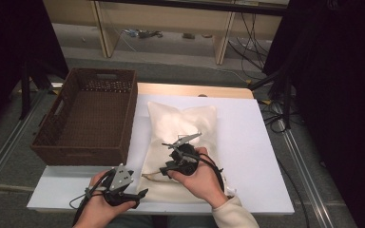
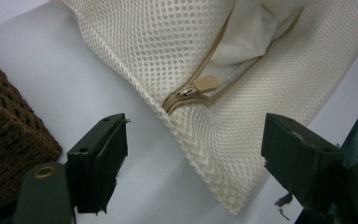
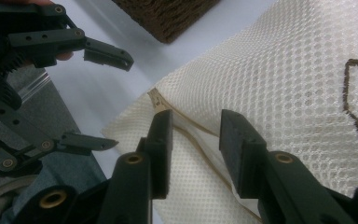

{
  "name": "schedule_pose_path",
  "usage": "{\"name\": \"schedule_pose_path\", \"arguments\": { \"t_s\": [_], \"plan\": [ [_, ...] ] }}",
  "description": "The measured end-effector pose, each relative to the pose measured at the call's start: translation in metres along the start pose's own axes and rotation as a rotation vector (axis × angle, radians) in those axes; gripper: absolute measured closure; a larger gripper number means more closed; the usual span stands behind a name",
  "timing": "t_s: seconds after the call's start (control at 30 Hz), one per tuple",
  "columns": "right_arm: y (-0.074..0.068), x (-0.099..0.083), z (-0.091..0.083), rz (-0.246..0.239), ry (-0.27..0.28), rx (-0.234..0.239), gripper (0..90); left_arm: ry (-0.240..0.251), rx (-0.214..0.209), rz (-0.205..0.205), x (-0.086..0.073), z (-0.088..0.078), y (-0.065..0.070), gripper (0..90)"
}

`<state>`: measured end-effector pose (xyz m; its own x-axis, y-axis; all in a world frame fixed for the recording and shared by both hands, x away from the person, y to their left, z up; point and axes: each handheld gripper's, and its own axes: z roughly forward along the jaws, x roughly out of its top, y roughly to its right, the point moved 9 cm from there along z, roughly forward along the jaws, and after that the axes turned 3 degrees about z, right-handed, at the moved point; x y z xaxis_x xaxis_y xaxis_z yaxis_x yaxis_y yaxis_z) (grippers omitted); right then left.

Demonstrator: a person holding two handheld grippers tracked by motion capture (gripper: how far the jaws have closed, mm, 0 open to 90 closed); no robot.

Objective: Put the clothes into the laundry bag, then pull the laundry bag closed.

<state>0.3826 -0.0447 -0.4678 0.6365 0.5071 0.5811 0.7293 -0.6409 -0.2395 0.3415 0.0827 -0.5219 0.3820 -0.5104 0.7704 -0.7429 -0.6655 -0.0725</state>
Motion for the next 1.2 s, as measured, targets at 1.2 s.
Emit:
{"name": "schedule_pose_path", "arguments": {
  "t_s": [1.2],
  "plan": [
    [0.0018, -0.0034, 0.0022, 0.037, -0.018, 0.006, 68.8, 0.015, 0.003, 0.027, 0.0018, 0.0025, -0.0037, 22.7]
  ]
}}
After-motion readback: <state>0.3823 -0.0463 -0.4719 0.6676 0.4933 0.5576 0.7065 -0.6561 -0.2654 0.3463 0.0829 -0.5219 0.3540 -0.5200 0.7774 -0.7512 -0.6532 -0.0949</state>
